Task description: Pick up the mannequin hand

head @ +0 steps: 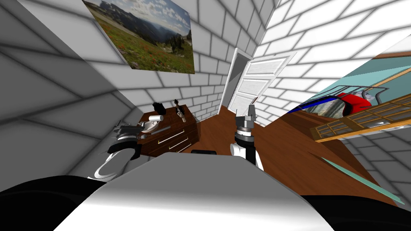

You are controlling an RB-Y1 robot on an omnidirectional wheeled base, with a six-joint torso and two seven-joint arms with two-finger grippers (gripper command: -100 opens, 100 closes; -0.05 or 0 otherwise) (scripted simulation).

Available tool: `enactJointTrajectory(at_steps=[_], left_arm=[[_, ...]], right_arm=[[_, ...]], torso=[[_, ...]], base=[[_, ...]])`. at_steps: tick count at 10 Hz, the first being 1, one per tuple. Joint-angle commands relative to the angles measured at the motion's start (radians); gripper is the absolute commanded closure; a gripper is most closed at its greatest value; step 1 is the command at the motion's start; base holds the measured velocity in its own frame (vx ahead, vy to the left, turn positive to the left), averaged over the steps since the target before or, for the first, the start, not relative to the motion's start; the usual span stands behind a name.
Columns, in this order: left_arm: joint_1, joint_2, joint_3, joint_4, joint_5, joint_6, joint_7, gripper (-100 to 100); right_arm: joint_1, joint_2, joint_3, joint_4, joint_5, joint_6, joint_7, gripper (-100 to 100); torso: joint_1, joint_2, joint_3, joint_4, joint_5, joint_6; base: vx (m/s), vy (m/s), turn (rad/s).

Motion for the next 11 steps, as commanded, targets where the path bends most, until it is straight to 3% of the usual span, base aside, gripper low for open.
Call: enactJointTrajectory(at_steps=[1,4,5,9,10,11], left_arm=[[0.019,0.007,0.011,0.003,-0.050,0.013,-0.011,-100],[0.019,0.007,0.011,0.003,-0.139,0.013,-0.011,-100],[0.071,0.038,0.053,-0.001,-0.170,0.032,-0.017,-100],[0.077,0.038,0.053,-0.001,-0.294,0.032,-0.017,-100],[0.126,0.068,0.095,-0.005,-0.329,0.051,-0.023,-100],[0.136,0.068,0.095,-0.005,-0.355,0.051,-0.023,-100]], right_arm=[[0.000,0.000,0.000,0.000,0.000,0.000,0.000,0],[0.000,0.000,0.000,0.000,0.000,0.000,0.000,0],[0.000,0.000,0.000,0.000,0.000,0.000,0.000,0],[0.000,0.000,0.000,0.000,0.000,0.000,0.000,0],[0.000,0.000,0.000,0.000,0.000,0.000,0.000,0],[0.000,0.000,0.000,0.000,0.000,0.000,0.000,0]], torso=[[0.000,0.000,0.000,0.000,0.000,0.000],[0.000,-0.001,0.000,0.000,0.000,0.000],[0.000,0.000,0.000,0.000,0.000,0.000],[0.000,-0.001,0.000,0.000,0.000,0.000],[0.000,0.000,0.000,0.000,0.000,0.000],[0.000,-0.001,0.000,0.000,0.000,0.000]], base=[[0.005,-0.002,-0.110],[0.000,0.000,0.000],[0.004,-0.011,-0.206],[0.006,0.002,-0.020],[0.006,-0.012,-0.200],[0.016,0.000,-0.118]])
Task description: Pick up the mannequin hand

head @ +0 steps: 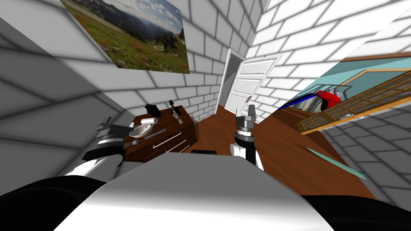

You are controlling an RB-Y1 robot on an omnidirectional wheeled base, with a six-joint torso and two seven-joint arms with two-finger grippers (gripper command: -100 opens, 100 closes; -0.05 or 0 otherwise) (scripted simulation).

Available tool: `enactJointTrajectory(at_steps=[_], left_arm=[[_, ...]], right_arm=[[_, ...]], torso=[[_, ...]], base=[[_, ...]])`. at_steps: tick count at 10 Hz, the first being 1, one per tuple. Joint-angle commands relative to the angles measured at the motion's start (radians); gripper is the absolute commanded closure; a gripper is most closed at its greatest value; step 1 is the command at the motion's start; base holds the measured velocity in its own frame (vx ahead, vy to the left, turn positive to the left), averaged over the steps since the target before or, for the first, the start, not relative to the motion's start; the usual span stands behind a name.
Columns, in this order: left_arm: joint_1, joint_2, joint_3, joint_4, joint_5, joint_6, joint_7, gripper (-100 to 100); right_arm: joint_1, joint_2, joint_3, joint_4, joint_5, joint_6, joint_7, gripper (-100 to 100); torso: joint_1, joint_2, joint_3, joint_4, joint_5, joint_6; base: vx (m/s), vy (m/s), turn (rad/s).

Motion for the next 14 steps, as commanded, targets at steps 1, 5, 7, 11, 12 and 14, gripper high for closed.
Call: enactJointTrajectory(at_steps=[1,5,7,11,12,14], left_arm=[[0.013,0.003,0.003,0.000,-0.050,0.007,0.001,-100],[0.071,0.034,0.046,-0.004,-0.171,0.027,-0.005,-100],[0.071,0.034,0.046,-0.004,-0.232,0.027,-0.005,-100],[0.129,0.065,0.089,-0.007,-0.353,0.046,-0.012,-100],[0.129,0.065,0.089,-0.007,-0.383,0.046,-0.012,-100],[0.179,0.095,0.132,-0.011,-0.443,0.066,-0.019,-100]], right_arm=[[0.000,0.000,0.000,0.000,0.000,0.000,0.000,0],[0.000,0.000,0.000,0.000,0.000,0.000,0.000,0],[0.000,0.000,0.000,0.000,0.000,0.000,0.000,0],[0.000,0.000,0.000,0.000,0.000,0.000,0.000,0],[0.000,0.000,0.000,0.000,0.000,0.000,0.000,0],[0.000,0.000,0.000,0.000,0.000,0.000,0.000,0]], torso=[[0.000,0.000,0.000,0.000,0.000,0.000],[-0.001,0.001,0.000,0.000,0.000,0.001],[0.000,0.000,0.000,0.000,0.000,0.000],[0.000,-0.001,-0.001,0.000,0.000,0.000],[0.001,-0.001,0.000,0.000,0.000,0.000],[0.000,0.001,0.000,0.000,0.000,0.000]], base=[[0.012,0.004,0.011],[0.004,-0.003,-0.078],[0.009,0.004,0.012],[0.018,0.002,-0.087],[0.004,0.003,0.024],[0.009,-0.004,-0.108]])
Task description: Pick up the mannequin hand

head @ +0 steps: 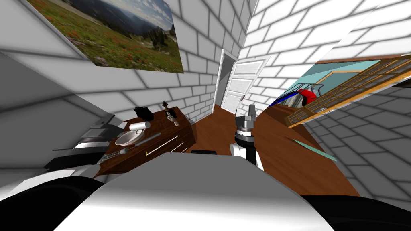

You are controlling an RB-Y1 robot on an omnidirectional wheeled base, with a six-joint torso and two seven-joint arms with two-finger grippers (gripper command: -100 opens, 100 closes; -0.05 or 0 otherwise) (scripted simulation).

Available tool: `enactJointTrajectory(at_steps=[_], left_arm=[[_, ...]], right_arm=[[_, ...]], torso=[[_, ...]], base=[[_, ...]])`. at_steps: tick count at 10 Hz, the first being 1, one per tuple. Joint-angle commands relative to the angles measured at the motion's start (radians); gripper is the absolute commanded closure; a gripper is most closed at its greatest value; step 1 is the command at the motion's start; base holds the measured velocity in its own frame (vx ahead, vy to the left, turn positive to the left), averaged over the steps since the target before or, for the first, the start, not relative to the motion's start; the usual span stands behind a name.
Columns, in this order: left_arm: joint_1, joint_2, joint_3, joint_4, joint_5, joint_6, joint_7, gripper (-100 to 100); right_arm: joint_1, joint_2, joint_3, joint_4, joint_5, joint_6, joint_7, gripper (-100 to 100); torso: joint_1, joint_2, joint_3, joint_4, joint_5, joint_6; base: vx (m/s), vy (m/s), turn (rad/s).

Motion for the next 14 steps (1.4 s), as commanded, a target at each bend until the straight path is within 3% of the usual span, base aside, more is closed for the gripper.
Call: enactJointTrajectory(at_steps=[1,4,5,9,10,14], left_arm=[[0.028,0.015,0.021,-0.002,-0.050,0.008,-0.004,-100],[0.028,0.015,0.021,-0.002,-0.133,0.008,-0.004,-100],[0.076,0.044,0.064,-0.005,-0.167,0.027,-0.011,-100],[0.084,0.044,0.064,-0.005,-0.276,0.027,-0.011,-100],[0.134,0.073,0.106,-0.007,-0.311,0.045,-0.018,-100],[0.139,0.073,0.106,-0.007,-0.414,0.045,-0.018,-100]], right_arm=[[0.000,0.000,0.000,0.000,0.000,0.000,0.000,0],[0.000,0.000,0.000,0.000,0.000,0.000,0.000,0],[0.000,0.000,0.000,0.000,0.000,0.000,0.000,0],[0.000,0.000,0.000,0.000,0.000,0.000,0.000,0],[0.000,0.000,0.000,0.000,0.000,0.000,0.000,0],[0.000,0.000,0.000,0.000,0.000,0.000,0.000,0]], torso=[[0.000,0.000,0.000,0.000,0.000,0.000],[0.000,0.000,0.000,0.000,0.000,-0.001],[0.000,0.001,0.000,0.000,0.000,-0.001],[0.001,0.000,0.000,0.000,0.001,-0.001],[0.000,0.001,0.000,0.000,0.000,-0.001],[0.000,0.000,0.000,0.000,0.001,-0.001]], base=[[0.029,0.009,-0.135],[0.006,0.003,0.006],[0.019,-0.005,-0.251],[0.013,0.005,-0.021],[0.023,0.001,-0.243],[0.014,0.007,-0.027]])
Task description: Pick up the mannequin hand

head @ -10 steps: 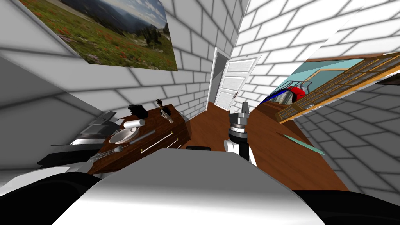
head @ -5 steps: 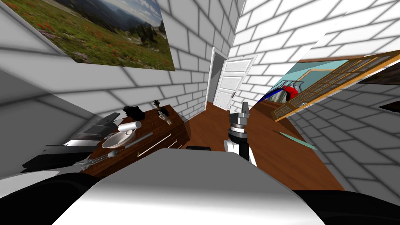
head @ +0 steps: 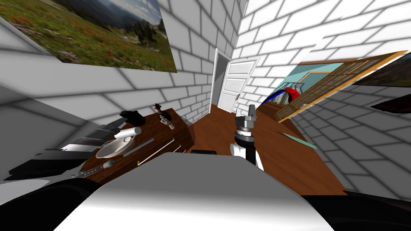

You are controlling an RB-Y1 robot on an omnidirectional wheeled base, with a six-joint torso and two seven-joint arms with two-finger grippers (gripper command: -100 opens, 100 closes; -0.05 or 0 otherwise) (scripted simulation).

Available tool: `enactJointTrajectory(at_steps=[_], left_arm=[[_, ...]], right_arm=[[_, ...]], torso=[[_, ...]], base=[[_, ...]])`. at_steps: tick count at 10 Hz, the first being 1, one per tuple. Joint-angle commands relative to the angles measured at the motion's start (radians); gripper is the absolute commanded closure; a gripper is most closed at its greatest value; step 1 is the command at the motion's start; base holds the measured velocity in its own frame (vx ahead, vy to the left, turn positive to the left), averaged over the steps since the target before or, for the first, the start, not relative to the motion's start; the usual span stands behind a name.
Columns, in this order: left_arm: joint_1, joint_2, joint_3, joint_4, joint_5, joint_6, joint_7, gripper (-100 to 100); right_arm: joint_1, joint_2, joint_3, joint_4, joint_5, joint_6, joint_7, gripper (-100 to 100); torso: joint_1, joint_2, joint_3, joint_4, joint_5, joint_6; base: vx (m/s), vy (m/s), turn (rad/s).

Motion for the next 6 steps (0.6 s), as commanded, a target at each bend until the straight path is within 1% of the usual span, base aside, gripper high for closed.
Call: enactJointTrajectory(at_steps=[1,2,4,5,6], left_arm=[[0.050,0.028,0.041,-0.003,-0.050,0.017,-0.007,-100],[0.054,0.028,0.041,-0.003,-0.080,0.017,-0.007,-100],[0.054,0.028,0.041,-0.003,-0.141,0.017,-0.007,-100],[0.101,0.055,0.081,-0.004,-0.172,0.035,-0.014,-100],[0.106,0.055,0.081,-0.004,-0.202,0.035,-0.014,-100]], right_arm=[[0.000,0.000,0.000,0.000,0.000,0.000,0.000,0],[0.000,0.000,0.000,0.000,0.000,0.000,0.000,0],[0.000,0.000,0.000,0.000,0.000,0.000,0.000,0],[0.000,0.000,0.000,0.000,0.000,0.000,0.000,0],[0.000,0.000,0.000,0.000,0.000,0.000,0.000,0]], torso=[[0.000,0.000,0.000,0.000,0.000,0.000],[0.000,-0.001,-0.001,0.000,0.000,0.001],[0.001,-0.001,-0.001,0.000,0.000,0.000],[0.000,-0.001,0.000,0.000,0.000,0.000],[0.000,-0.002,-0.001,0.000,0.000,0.001]], base=[[0.015,-0.005,-0.256],[0.026,0.016,-0.133],[0.015,0.009,0.023],[0.023,0.004,-0.253],[0.027,0.015,-0.144]])
